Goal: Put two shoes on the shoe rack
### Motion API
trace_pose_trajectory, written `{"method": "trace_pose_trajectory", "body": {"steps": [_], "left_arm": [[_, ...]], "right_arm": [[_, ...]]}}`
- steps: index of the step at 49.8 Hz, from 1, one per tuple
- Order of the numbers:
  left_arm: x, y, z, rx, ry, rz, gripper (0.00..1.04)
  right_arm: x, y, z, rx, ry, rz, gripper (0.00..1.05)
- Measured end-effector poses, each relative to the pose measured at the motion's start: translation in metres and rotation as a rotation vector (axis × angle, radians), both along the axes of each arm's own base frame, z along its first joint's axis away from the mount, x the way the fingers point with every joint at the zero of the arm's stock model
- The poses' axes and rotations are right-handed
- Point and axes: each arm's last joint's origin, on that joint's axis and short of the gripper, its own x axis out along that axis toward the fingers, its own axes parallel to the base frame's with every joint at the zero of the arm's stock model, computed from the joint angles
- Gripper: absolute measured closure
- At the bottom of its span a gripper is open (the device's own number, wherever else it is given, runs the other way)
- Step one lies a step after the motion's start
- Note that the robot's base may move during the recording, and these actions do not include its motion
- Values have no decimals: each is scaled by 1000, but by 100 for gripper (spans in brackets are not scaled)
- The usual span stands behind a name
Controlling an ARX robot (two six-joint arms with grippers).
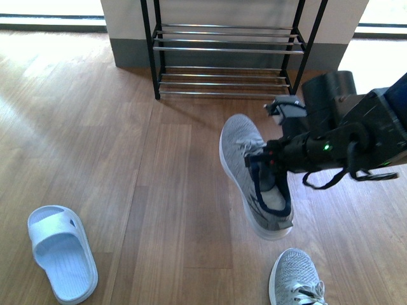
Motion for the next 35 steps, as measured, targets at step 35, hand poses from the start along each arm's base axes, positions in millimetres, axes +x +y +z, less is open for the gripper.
{"method": "trace_pose_trajectory", "body": {"steps": [35], "left_arm": [[0,0,0,0,0,0,9]], "right_arm": [[-162,-150,161,-78,-451,-136,103]]}}
